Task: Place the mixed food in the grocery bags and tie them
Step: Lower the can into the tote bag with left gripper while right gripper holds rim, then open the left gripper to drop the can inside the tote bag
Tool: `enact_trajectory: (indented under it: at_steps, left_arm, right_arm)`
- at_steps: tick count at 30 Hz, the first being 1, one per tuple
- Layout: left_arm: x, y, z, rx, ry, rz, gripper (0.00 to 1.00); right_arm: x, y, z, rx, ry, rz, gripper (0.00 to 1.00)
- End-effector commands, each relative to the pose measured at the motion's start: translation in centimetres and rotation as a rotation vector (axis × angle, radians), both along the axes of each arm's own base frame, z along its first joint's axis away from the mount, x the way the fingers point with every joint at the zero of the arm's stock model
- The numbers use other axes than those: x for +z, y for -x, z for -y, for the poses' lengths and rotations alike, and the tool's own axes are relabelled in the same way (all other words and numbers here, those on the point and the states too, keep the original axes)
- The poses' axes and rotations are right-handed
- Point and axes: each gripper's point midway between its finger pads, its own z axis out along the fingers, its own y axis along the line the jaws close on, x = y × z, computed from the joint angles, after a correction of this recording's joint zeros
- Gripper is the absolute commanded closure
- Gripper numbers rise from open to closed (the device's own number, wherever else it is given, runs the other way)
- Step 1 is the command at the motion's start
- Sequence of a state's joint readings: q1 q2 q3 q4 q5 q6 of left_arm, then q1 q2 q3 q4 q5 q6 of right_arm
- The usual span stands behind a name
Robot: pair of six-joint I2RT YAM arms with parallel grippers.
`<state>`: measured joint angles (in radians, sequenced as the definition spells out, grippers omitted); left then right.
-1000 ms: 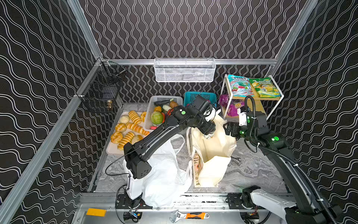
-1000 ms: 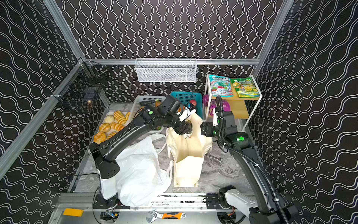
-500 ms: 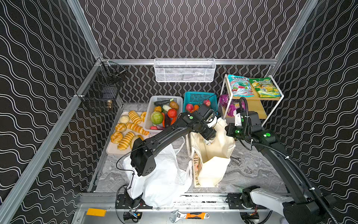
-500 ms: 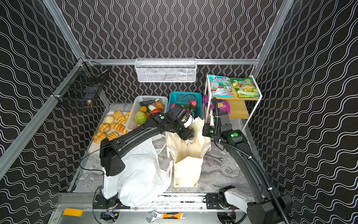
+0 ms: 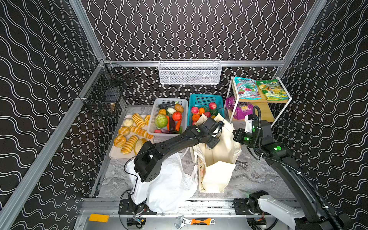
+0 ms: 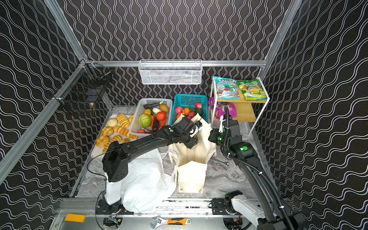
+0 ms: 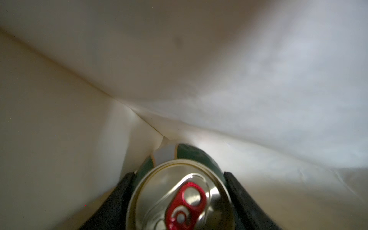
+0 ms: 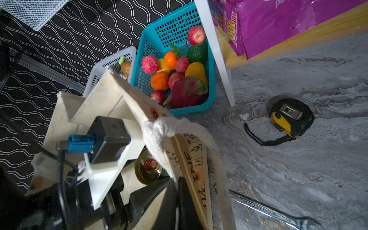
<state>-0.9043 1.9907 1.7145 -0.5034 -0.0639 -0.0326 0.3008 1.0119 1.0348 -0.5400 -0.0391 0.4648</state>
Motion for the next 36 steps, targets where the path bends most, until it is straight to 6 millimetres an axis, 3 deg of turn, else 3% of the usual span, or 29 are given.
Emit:
enact_trajectory:
  at_steps: [1, 13, 23, 27, 36]
  left_arm:
    - [0.6, -1.7, 0.3, 0.115, 0.07, 0.035, 0.53]
    - [-4.2, -1.5, 1.1, 0.119, 0.051, 0.033, 0.51]
    - [-9.0, -0.3, 0.1, 0.144, -0.029, -0.052, 0.46]
    - [-9.1, 0.0, 0.0, 0.134, -0.056, -0.07, 0.39]
    - [-6.3, 0.2, 0.4, 0.079, -0.047, -0.052, 0.29]
  right_arm:
    - [0.0, -0.2, -0.1, -0.015, -0.031, 0.005, 0.93]
    - [-0.9, -0.5, -0.3, -0.004, -0.022, -0.011, 0.94]
    - [-1.2, -0.6, -0.3, -0.008, -0.014, -0.018, 0.94]
    - [-1.2, -0.6, -0.1, -0.011, -0.006, -0.014, 0.93]
    - [-1.3, -0.7, 0.1, -0.021, 0.006, -0.013, 0.92]
